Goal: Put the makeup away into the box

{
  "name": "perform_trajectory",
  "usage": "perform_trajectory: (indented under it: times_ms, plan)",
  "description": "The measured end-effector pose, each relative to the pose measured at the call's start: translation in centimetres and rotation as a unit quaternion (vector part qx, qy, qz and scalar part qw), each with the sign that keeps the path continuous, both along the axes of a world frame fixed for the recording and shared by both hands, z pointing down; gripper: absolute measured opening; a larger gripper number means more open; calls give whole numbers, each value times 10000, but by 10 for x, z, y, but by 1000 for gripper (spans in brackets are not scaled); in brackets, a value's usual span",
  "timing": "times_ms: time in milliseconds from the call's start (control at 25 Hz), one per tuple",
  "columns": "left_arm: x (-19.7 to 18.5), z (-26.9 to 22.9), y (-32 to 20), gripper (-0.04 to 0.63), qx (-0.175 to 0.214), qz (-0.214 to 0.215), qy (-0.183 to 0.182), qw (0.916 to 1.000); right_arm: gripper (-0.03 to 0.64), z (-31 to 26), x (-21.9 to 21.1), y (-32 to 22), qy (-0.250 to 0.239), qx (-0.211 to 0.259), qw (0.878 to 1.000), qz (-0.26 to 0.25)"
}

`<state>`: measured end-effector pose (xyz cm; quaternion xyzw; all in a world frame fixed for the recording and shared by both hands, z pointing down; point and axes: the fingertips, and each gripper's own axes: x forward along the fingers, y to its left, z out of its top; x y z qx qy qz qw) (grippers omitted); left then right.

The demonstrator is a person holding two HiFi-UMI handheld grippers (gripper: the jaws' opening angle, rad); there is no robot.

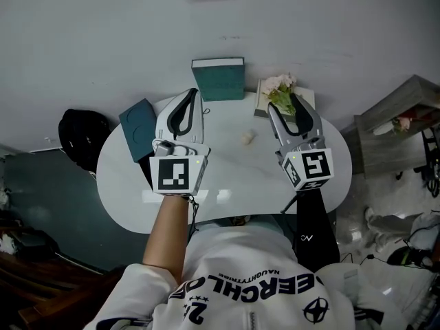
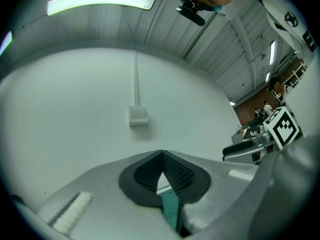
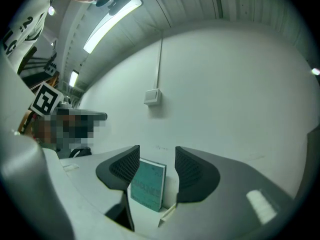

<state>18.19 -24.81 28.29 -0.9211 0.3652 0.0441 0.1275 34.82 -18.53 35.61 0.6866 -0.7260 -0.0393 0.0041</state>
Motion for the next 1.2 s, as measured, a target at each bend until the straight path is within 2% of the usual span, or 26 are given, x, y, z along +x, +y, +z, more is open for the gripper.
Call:
perform_trajectory:
  times_ms: [240, 560, 800, 1200]
  plan:
    - [3, 2, 6, 8, 0, 90, 39, 10000, 263, 71, -16, -23, 97, -974, 9943, -416]
    - [8, 13, 14, 8, -35, 151, -67, 9999, 394, 182, -38, -39, 96, -2360, 9693, -687]
    - [4, 19, 16, 8, -106, 197, -116, 9997, 425, 251, -53, -43, 78, -3205, 9435, -842]
    - [-20, 27, 0, 8, -259, -102, -110, 9996, 431, 339, -59, -40, -99, -4342, 8964, -879]
